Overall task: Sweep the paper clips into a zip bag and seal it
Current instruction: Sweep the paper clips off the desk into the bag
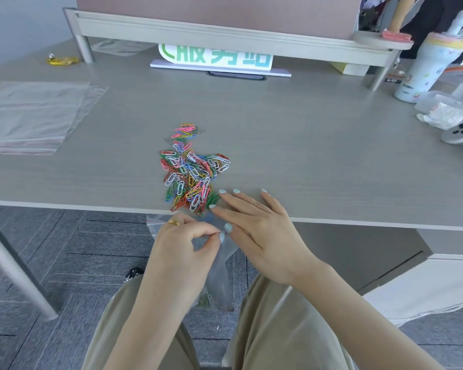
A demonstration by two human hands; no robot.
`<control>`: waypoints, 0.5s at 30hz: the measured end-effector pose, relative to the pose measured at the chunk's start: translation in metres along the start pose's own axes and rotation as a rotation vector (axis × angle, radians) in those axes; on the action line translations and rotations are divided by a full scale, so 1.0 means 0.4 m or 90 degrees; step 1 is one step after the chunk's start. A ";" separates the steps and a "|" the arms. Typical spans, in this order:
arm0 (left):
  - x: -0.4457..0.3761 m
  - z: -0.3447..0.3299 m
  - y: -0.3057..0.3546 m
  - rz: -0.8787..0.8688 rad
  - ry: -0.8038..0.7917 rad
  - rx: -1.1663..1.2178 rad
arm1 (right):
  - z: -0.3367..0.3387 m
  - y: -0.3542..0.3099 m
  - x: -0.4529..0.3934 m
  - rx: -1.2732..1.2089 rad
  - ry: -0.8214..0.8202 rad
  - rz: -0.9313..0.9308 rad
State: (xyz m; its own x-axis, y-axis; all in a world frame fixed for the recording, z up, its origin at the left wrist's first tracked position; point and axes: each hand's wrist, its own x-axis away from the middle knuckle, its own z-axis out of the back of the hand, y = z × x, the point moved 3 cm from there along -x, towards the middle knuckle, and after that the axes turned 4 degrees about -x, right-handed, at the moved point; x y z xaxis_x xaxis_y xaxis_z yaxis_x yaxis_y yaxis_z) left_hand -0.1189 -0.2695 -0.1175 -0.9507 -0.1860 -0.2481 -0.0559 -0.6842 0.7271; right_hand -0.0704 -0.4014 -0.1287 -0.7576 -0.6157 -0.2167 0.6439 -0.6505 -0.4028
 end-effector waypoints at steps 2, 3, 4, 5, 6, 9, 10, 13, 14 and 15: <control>-0.001 0.009 -0.003 0.006 0.004 0.002 | -0.001 -0.003 0.004 -0.017 -0.018 0.026; -0.002 0.012 -0.004 0.008 0.004 0.001 | -0.001 -0.005 0.004 -0.034 -0.028 0.032; -0.004 0.015 -0.006 0.009 0.005 -0.001 | 0.000 -0.006 0.002 -0.063 -0.035 0.029; -0.005 0.017 -0.007 0.012 0.005 -0.002 | 0.003 -0.007 -0.004 -0.105 -0.035 0.022; -0.006 0.019 -0.007 0.017 0.004 -0.002 | 0.006 -0.009 -0.014 -0.158 -0.024 0.013; -0.007 0.023 -0.006 0.023 0.006 0.001 | 0.022 -0.013 -0.062 -0.287 0.032 -0.017; -0.007 0.024 -0.005 0.023 0.009 0.005 | 0.022 -0.014 -0.079 -0.286 0.029 -0.031; -0.006 0.027 -0.002 0.024 0.009 0.003 | 0.004 -0.017 -0.108 -0.191 -0.025 -0.026; -0.006 0.028 -0.002 0.023 0.007 0.001 | -0.003 -0.020 -0.107 -0.179 -0.032 -0.015; -0.005 0.030 -0.002 0.020 0.007 0.001 | -0.007 -0.024 -0.102 -0.180 -0.033 -0.006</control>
State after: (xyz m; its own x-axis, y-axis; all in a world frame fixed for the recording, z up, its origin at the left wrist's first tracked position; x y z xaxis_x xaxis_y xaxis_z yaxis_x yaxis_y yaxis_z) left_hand -0.1205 -0.2602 -0.1100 -0.9486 -0.2153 -0.2319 -0.0261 -0.6771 0.7354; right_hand -0.0457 -0.3689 -0.1185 -0.7523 -0.6368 -0.1693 0.5760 -0.5107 -0.6383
